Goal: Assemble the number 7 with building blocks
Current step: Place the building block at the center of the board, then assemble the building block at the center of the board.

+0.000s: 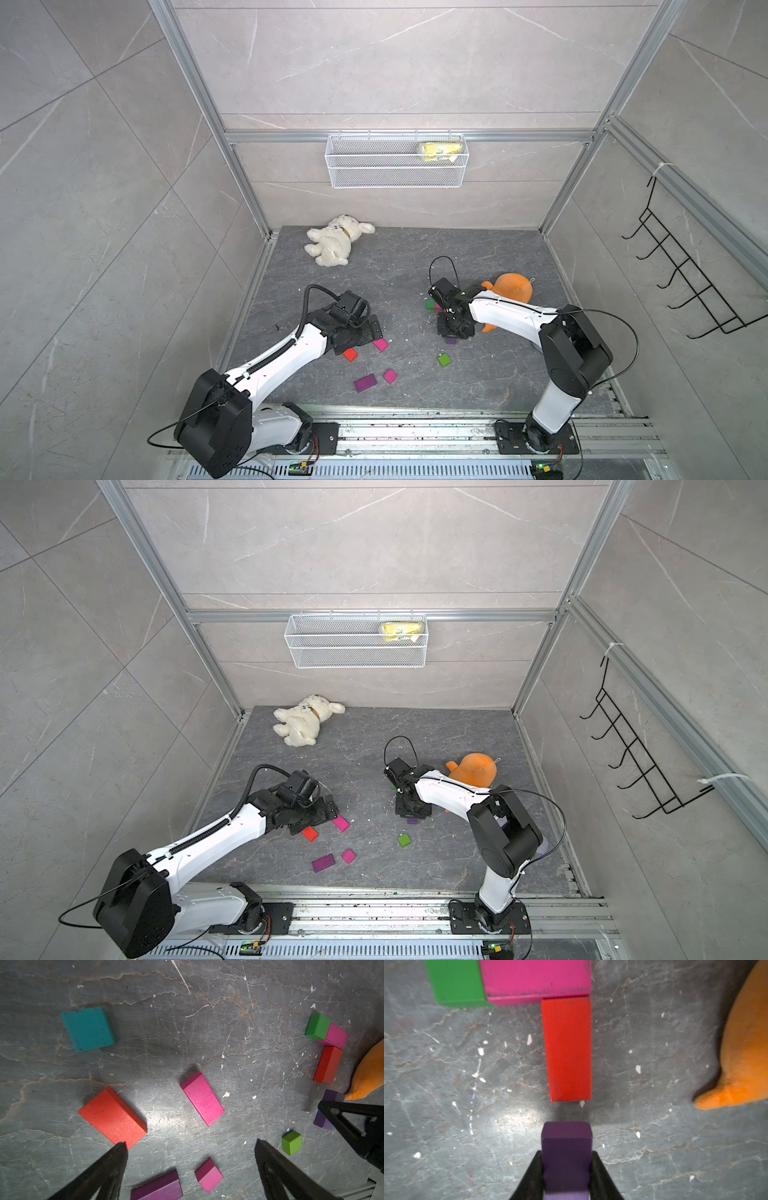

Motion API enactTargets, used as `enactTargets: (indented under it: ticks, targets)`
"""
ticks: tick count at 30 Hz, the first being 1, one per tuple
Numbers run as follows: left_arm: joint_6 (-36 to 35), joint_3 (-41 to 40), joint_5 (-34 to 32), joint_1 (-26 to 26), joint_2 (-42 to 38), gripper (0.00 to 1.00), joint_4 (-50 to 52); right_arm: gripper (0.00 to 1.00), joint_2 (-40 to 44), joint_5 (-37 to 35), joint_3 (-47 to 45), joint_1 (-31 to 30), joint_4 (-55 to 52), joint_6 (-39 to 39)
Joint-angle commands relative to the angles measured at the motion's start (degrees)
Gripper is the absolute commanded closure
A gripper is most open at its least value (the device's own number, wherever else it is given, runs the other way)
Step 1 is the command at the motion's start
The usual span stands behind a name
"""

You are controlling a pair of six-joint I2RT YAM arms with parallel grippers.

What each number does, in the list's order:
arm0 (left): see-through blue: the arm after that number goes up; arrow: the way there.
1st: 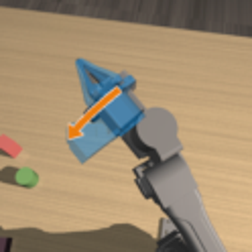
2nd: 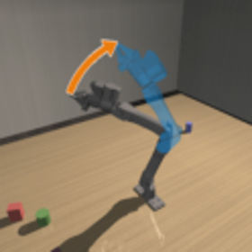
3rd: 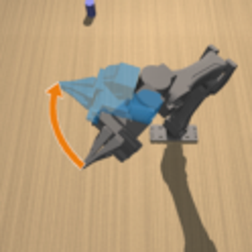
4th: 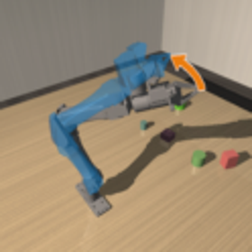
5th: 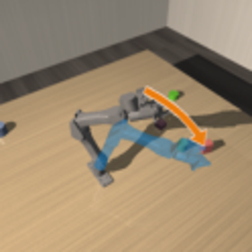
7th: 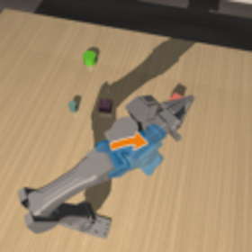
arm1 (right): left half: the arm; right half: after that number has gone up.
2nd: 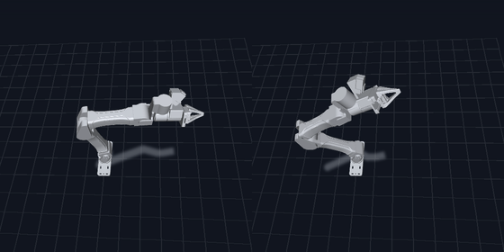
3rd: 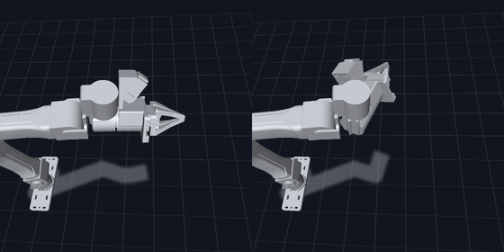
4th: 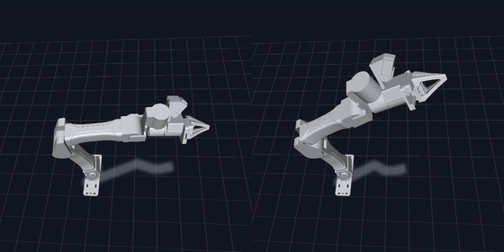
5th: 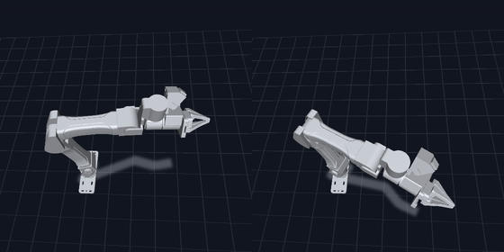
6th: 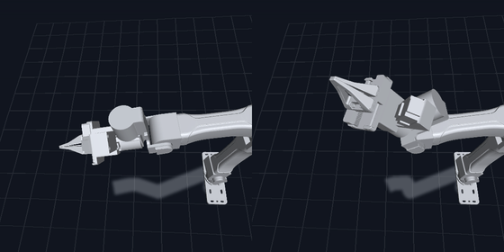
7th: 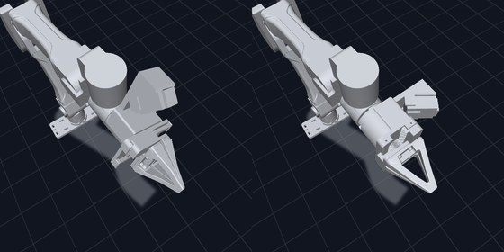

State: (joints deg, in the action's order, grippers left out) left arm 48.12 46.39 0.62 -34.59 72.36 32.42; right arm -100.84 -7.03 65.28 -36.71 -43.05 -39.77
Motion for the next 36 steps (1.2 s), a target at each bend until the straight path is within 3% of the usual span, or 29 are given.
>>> enactTargets:
  ticks: [1,7,13,18,24,36]
  targets:
    - [0.9,2.2,0.2,-0.6,0.7,0.0,-0.6,0.7,-0.8,0.2,-1.9,0.6,0.5,1.0]
    - [1.1,2.1,-0.1,-0.9,1.0,0.0,-0.6,0.67,-2.2,1.2,-2.5,1.2,1.7,1.5]
    - [1.3,2.2,-0.4,-1.1,0.9,0.0,-0.7,0.51,-2.5,2.4,-0.9,1.2,1.6,1.8]
    - [1.6,1.9,-0.8,-1.7,0.0,0.0,-0.6,0.44,3.1,1.8,-1.5,0.9,0.3,0.7]
    - [2.7,0.7,-1.7,-3.2,-1.1,0.0,-0.7,0.47,8.1,-0.3,-3.8,1.0,-1.7,1.0]
    - [2.3,3.2,-2.9,-6.9,1.8,0.0,-0.9,0.53,4.6,1.9,-5.8,1.4,2.6,-0.1]
